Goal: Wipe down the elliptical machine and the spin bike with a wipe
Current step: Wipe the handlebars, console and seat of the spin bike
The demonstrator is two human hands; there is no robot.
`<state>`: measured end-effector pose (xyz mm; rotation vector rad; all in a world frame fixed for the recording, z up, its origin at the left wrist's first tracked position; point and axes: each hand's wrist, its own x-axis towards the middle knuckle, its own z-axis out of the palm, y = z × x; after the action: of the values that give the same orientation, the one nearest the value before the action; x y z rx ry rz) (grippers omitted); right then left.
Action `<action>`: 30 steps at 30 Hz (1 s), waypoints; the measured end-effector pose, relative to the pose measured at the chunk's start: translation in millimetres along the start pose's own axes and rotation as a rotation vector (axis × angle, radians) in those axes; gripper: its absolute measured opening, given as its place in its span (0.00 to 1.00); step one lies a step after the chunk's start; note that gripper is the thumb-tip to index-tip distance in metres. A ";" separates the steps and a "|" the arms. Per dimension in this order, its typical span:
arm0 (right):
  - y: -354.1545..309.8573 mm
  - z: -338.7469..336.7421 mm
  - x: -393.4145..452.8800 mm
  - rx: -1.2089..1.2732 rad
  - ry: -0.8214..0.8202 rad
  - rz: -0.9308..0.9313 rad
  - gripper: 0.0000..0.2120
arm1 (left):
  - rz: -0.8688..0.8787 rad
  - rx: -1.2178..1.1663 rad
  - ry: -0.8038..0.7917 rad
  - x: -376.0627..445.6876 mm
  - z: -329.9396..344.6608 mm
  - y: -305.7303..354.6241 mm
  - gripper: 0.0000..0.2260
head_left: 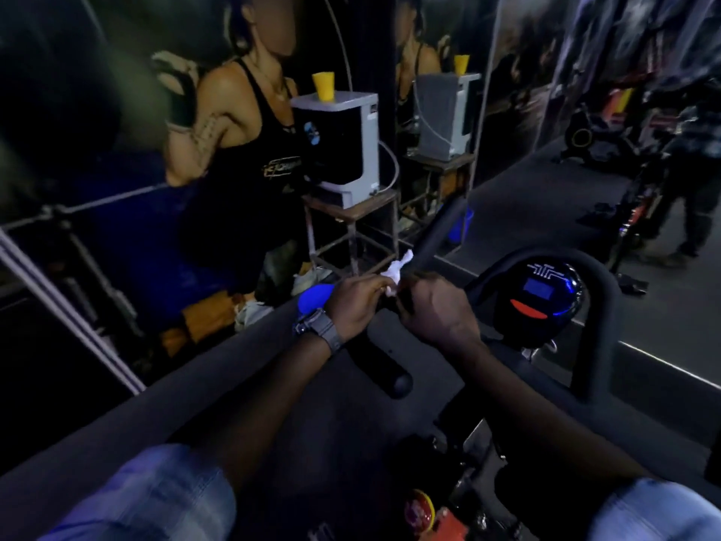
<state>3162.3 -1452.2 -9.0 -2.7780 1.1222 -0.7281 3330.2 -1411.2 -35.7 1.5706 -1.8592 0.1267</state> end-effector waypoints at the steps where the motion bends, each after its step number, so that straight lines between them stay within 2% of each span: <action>1: -1.4 -0.2 -1.4 -0.009 -0.002 0.001 0.15 | -0.040 0.010 0.017 -12.5 -3.5 4.0 0.09; 7: -3.5 -6.1 -10.5 0.035 0.006 -0.018 0.16 | -0.275 0.064 0.110 -80.7 -7.9 50.5 0.11; 9: -1.8 -8.0 -6.3 0.028 0.027 -0.024 0.15 | -0.320 0.014 0.180 -87.5 -15.9 75.3 0.16; 11: -12.0 -2.4 -14.3 0.034 -0.045 -0.067 0.14 | -0.448 0.045 0.258 -117.4 -30.0 94.5 0.21; 13: -0.9 -2.5 -6.3 0.061 -0.039 0.035 0.14 | -0.567 -0.071 0.197 -133.9 -37.8 101.4 0.27; 15: -21.9 -0.2 -13.7 0.176 -0.030 0.071 0.13 | -0.665 -0.158 0.152 -188.2 -54.4 113.7 0.32; 16: -45.9 3.7 -18.7 0.262 -0.045 0.020 0.12 | -0.725 -0.183 0.178 -217.0 -66.1 123.7 0.31; 18: -107.6 10.5 -38.7 0.437 -0.143 -0.236 0.07 | -0.860 -0.184 0.263 -279.6 -84.5 138.3 0.27; 21: -192.2 26.5 -102.9 0.604 -0.451 -0.540 0.04 | -1.184 -0.132 0.333 -377.3 -103.9 161.6 0.09; 22: -214.5 34.1 -128.3 0.628 -0.534 -0.607 0.03 | -1.232 -0.085 0.362 -405.3 -109.3 169.5 0.07; 25: -260.5 65.8 -208.0 0.597 -0.717 -0.795 0.03 | -1.337 0.088 0.375 -477.7 -116.5 192.2 0.11; 27: -279.8 87.7 -253.2 0.512 -0.799 -0.899 0.04 | -1.472 0.156 0.377 -513.0 -119.5 205.7 0.12; 30: -298.3 115.4 -301.2 0.429 -0.879 -0.918 0.06 | -1.558 0.189 0.373 -558.3 -119.2 213.4 0.13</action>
<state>3217.3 -1045.6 -166.0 -2.5886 -0.4274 0.2651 3206.8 -832.1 -180.1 2.4420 -0.0315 -0.1176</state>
